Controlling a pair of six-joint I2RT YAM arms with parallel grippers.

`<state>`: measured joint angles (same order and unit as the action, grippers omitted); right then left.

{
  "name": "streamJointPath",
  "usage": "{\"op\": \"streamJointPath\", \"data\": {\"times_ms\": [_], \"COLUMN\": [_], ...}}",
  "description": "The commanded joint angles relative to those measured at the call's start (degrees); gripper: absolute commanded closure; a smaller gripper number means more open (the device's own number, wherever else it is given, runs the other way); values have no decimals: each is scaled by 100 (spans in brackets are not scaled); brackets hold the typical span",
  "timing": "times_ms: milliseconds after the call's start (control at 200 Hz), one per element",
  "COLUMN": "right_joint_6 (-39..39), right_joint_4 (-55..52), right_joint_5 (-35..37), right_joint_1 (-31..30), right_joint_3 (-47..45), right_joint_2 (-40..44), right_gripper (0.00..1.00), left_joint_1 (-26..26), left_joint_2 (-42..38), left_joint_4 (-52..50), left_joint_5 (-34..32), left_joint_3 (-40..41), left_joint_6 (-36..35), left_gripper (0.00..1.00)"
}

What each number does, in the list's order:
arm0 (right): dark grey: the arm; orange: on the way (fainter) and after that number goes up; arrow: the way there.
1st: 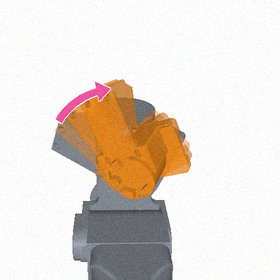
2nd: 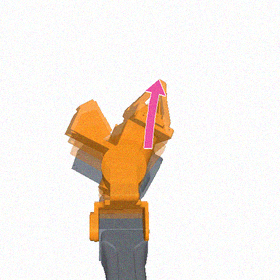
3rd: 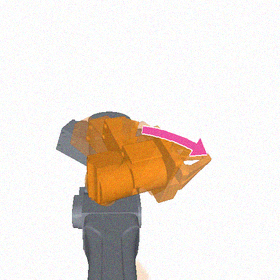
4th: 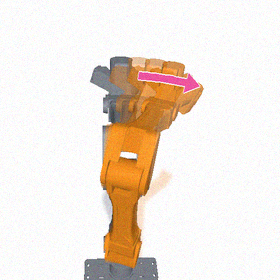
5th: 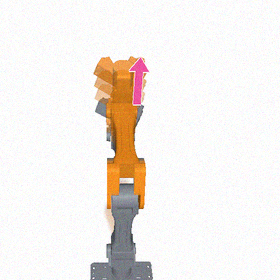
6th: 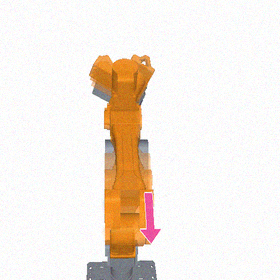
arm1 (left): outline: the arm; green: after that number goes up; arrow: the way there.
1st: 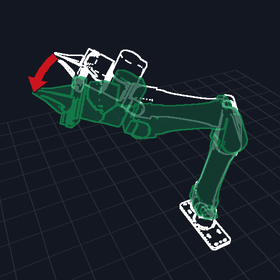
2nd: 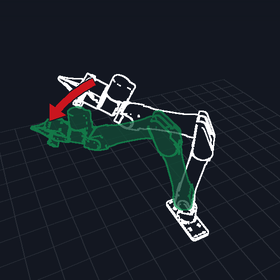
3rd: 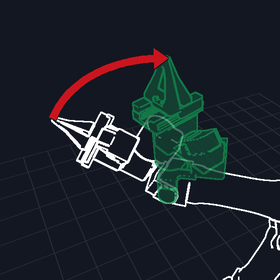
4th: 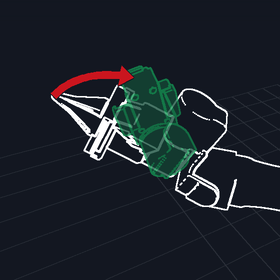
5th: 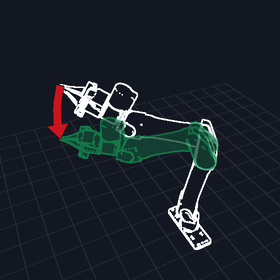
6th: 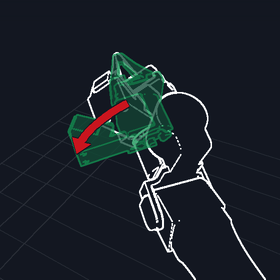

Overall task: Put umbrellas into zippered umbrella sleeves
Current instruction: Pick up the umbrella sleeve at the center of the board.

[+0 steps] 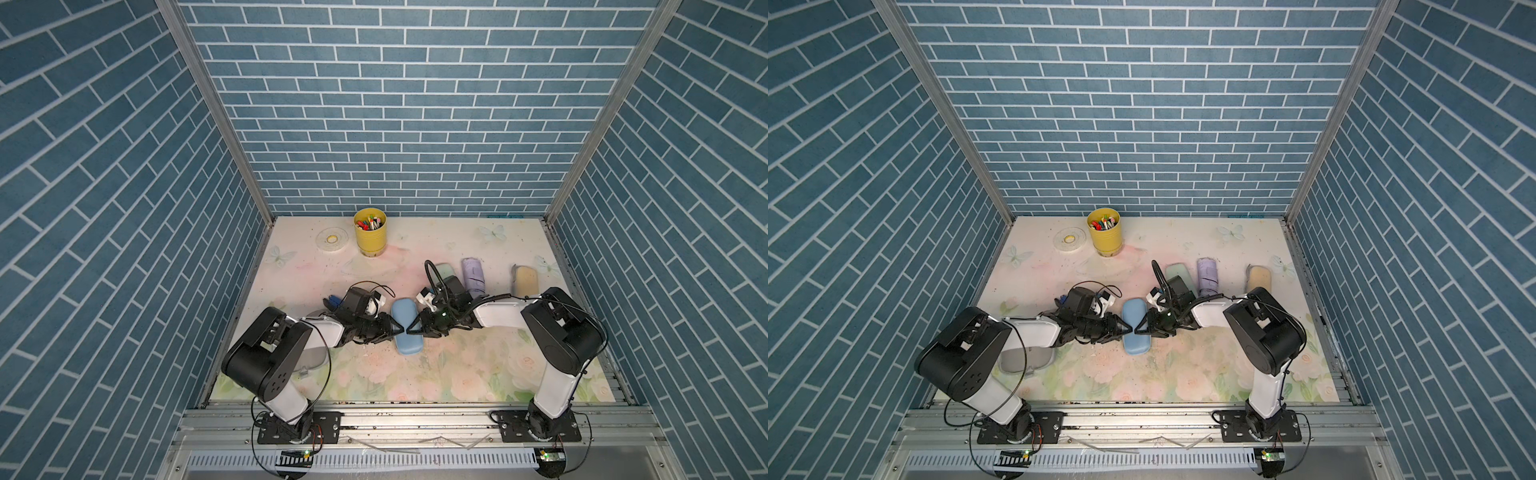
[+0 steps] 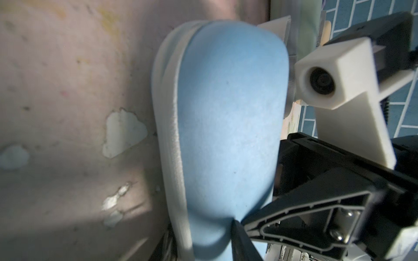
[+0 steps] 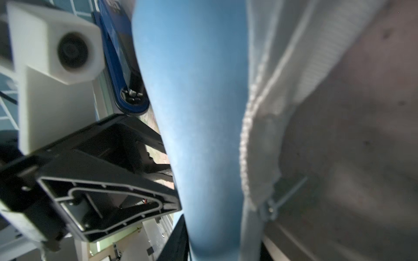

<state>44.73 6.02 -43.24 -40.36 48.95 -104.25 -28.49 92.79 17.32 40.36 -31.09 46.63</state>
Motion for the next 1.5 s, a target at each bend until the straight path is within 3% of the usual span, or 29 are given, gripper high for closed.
{"op": "streamJointPath", "data": {"times_ms": [0,60,140,310,570,695,795,965,1020,1095,1220,1335,1495], "right_joint_6": [339,343,377,325,705,628,457,-163,-528,-1037,-2412,-3118,-4182], "right_joint_4": [722,726,722,254,396,199,-52,-841,-1307,-1813,-2820,-2022,-830], "right_joint_5": [253,193,9,-500,-1086,-1083,-966,-962,-931,-762,742,1995,2571], "right_joint_1": [-77,-42,51,204,178,18,-126,-127,44,387,582,547,127], "right_joint_3": [-102,-150,-193,-67,252,556,757,870,869,765,814,248,-322], "right_joint_2": [-47,87,387,1080,1367,1269,1142,1337,1556,1876,2248,2564,2756], "right_gripper": [82,88,92,94,95,92,87,50,45,44,46,50,52], "left_joint_1": [103,377,755,795,642,439,362,544,636,703,706,709,705], "left_joint_2": [103,-170,-661,-1340,-1501,-1339,-1142,-1013,-1024,-1071,-1095,-1118,-986], "left_joint_4": [-239,-106,53,17,152,623,1024,1219,1308,1359,1474,1618,2022], "left_joint_5": [-283,-42,197,315,400,431,521,839,988,1170,1454,1658,1957], "left_joint_3": [204,254,344,296,21,-183,-291,-449,-479,-541,-689,-774,-824], "left_joint_6": [162,264,451,490,538,797,1023,1032,1054,1054,1040,994,1161], "left_gripper": [60,56,38,12,6,9,18,38,43,48,52,54,62]}}
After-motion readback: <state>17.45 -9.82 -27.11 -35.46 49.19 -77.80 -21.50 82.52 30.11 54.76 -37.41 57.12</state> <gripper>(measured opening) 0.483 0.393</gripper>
